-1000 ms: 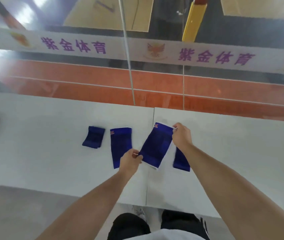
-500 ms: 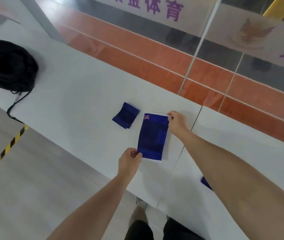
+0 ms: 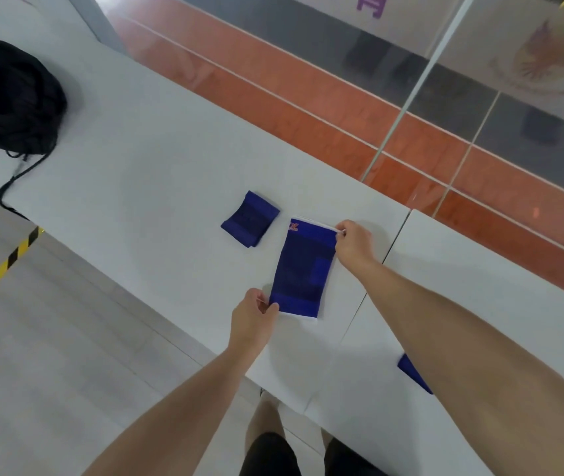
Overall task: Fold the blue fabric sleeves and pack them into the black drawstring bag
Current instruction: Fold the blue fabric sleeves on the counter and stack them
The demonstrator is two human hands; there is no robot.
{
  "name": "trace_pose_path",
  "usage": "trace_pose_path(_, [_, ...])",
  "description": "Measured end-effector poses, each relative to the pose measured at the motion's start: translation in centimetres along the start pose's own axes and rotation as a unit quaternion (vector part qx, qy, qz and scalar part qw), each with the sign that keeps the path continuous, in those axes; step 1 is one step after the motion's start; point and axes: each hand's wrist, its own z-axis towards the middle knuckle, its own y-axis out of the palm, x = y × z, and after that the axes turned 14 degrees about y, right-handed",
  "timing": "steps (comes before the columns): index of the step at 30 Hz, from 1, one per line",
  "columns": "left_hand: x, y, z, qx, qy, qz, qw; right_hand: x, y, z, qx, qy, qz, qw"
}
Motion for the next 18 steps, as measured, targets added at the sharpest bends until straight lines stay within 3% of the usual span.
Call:
trace_pose_path(3, [-0.4,0.4,-0.2,0.027,0.074,0.063,0.995,0.3,-0.1,-0.2,0.006,-0.015,-0.012,1.0])
trace_pose_path(7, [-1.6,1.7,-0.6,-0.031,0.219,0.253,0.942,0.8,0.1,-0.2,-0.021,-0.081,-0.073,0.994])
trace_pose_path(11, [-2.7,2.2,0.2,-0.05,0.268,0.296,0.915,1.7,0.0,-0.3,0.005,-0.071,-0.109,0.991])
trace_pose_path(18, [-1.8,1.4,3.1,-0.039,0.291,0.299,0.908,2.2,-0.5,0.8,0.04,-0.026,-0.034,0.998])
